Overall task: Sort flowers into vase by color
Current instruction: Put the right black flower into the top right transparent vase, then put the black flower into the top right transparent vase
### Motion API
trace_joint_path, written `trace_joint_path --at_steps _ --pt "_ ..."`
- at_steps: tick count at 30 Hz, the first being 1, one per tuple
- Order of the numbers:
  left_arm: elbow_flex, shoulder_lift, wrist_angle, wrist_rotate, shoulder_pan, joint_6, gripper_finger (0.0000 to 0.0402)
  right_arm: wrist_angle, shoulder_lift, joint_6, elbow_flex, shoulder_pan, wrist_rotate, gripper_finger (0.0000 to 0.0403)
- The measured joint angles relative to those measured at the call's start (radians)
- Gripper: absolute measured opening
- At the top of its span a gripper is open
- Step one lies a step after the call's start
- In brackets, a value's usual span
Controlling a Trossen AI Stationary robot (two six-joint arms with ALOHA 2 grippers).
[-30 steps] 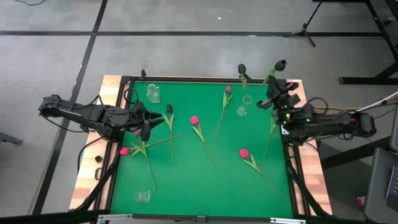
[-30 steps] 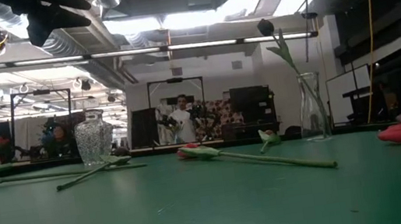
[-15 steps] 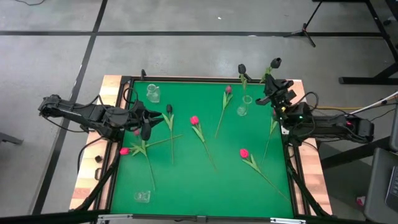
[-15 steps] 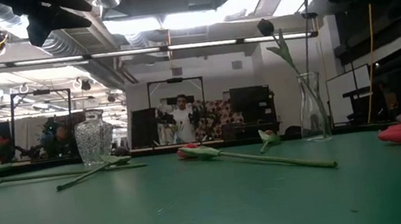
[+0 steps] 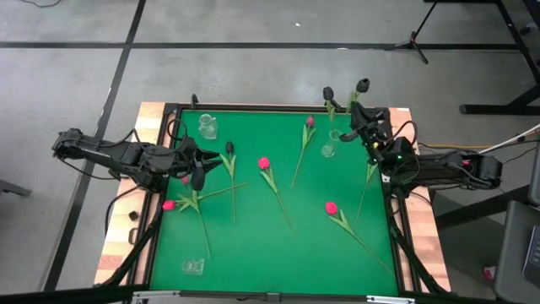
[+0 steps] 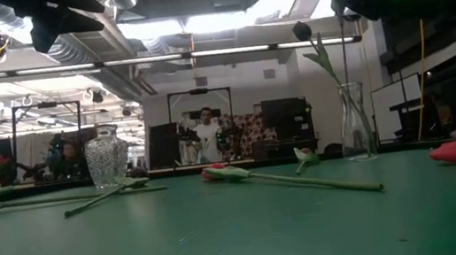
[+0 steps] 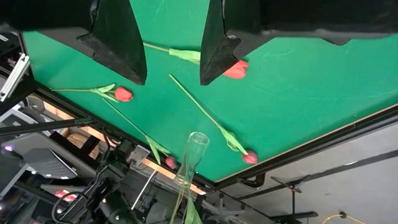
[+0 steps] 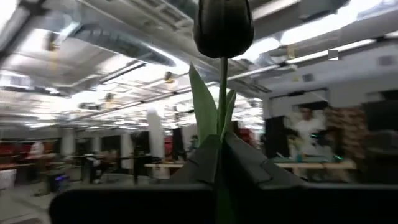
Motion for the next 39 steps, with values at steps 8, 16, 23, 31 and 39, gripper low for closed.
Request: trace_joint_path --at_steps 8,16,23,31,39 --pt "0.000 0.000 0.000 0.000 0.000 -0.001 0.0146 -0.032 0.000 -0.004 0.000 0.000 0.034 0.0141" --pt "0.000 0.000 0.000 0.001 0.000 -0.002 0.0146 -0.075 -0.021 -0.006 0.000 0.001 0.066 0.0223" --pt "0.000 0.000 0.000 0.001 0.000 -0.003 0.0146 -0.145 -0.109 0.016 0.000 0.002 0.073 0.0249" --pt "0.000 0.000 0.000 0.002 0.000 -0.003 0.0146 -0.385 -0.236 0.073 0.057 0.171 -0.026 0.0248" --pt "0.000 0.000 0.000 0.001 0.000 -0.001 0.0146 -1.031 -0.085 0.156 0.385 0.471 0.077 0.0248"
